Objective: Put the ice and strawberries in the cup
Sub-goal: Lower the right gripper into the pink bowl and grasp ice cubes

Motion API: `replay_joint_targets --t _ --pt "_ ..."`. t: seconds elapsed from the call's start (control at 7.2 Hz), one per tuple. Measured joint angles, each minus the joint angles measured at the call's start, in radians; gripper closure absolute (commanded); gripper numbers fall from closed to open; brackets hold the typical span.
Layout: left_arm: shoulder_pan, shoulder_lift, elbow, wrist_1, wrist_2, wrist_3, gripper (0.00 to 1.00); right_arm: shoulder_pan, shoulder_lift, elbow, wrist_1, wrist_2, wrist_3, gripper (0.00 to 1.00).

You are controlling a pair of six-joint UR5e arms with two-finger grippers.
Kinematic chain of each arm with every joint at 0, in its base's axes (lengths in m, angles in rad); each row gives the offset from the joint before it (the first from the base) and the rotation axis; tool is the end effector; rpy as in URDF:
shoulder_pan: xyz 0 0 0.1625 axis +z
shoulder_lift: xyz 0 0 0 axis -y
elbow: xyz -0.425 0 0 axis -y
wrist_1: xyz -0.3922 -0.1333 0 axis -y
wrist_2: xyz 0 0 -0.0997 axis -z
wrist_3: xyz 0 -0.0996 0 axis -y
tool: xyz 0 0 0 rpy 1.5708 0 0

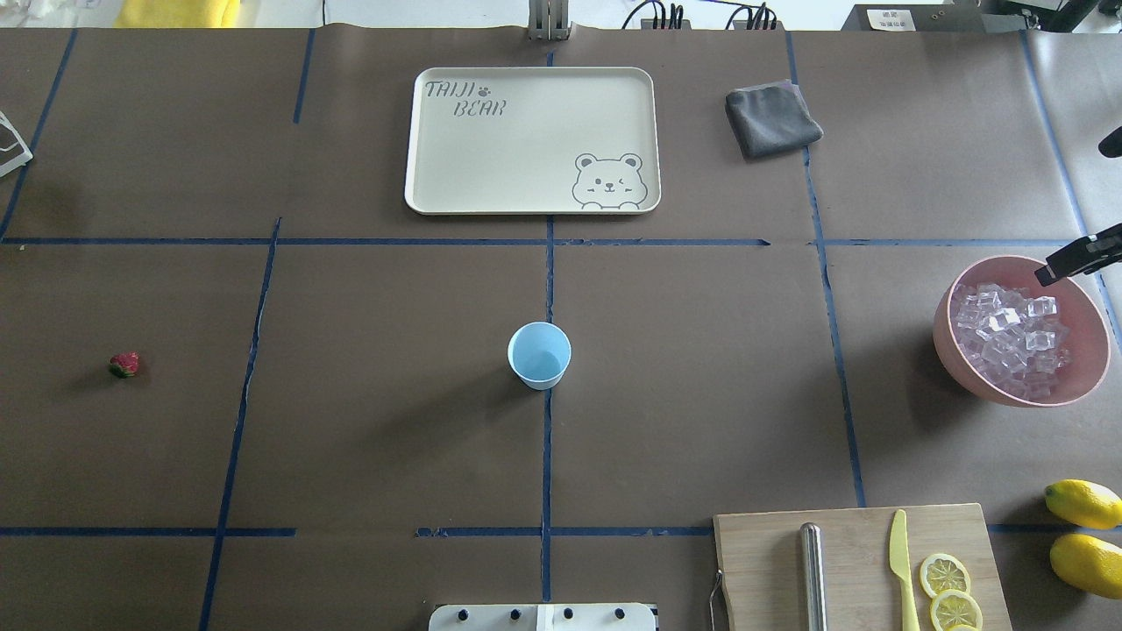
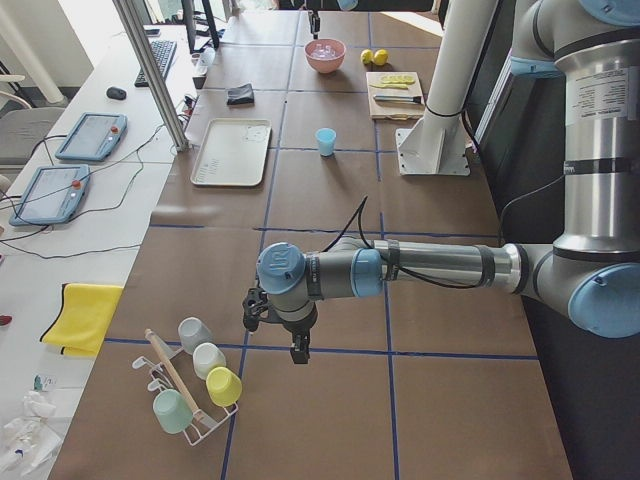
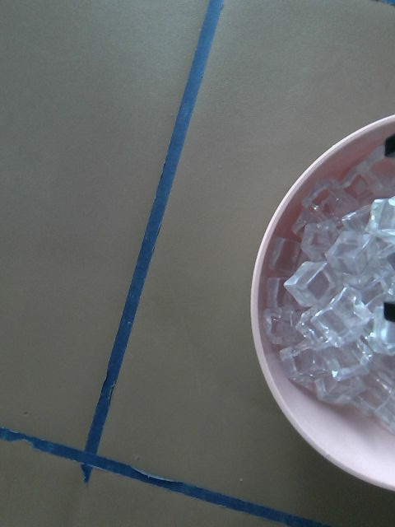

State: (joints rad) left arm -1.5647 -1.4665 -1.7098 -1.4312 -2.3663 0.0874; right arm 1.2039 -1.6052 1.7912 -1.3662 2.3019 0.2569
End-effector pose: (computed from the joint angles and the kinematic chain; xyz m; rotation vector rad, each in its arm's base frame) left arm -0.0595 -0.4399 0.6513 -0.0669 0.7982 0.0467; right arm -0.1139 -0.4825 0.5453 0.1338 -0.8027 -0.2466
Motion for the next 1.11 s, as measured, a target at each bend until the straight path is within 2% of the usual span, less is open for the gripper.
replay_joint_targets --t 0.28,1.11 --pt "0.0 0.0 -0.001 0.0 0.0 -0.001 0.0 -0.024 0.011 -0.026 0.0 -0.026 0.0 0.37" --pt "0.0 -0.004 -0.002 0.0 0.0 -0.002 0.0 -0.044 0.001 -0.045 -0.003 -0.029 0.001 0.4"
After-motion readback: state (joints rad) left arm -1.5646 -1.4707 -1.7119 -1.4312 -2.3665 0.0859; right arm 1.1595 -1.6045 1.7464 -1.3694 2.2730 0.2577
